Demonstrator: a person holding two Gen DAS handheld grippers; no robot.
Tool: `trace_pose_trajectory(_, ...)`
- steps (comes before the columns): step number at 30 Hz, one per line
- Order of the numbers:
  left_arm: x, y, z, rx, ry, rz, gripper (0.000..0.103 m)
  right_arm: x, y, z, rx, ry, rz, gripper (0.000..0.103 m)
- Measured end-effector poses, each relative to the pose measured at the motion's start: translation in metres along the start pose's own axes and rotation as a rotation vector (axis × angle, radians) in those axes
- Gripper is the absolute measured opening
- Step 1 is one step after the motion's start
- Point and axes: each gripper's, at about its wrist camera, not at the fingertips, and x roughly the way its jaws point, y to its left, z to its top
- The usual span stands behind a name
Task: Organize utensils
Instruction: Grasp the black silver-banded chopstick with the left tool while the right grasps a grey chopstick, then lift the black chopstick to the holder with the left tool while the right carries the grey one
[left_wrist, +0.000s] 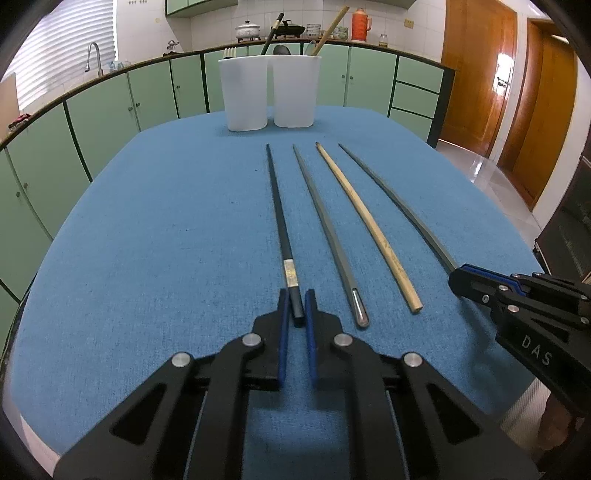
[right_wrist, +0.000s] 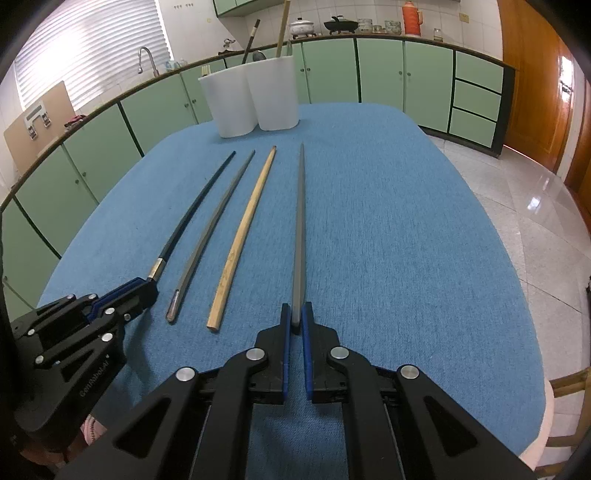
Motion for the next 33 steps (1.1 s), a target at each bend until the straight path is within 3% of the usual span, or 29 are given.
trace_pose_trajectory(13, -0.038, -0.002, 0.013, 0.058, -0.131, 0.054, 0.006, -0.026, 0.003, 0.017, -0.028, -0.077, -0.004, 0.006)
trace_pose_trajectory(33, -0.11, 0.016, 0.092, 0.035, -0.368, 0.059, 0.006, -0.091, -0.002, 0.087, -0.035, -0.246, 0.05, 0.006)
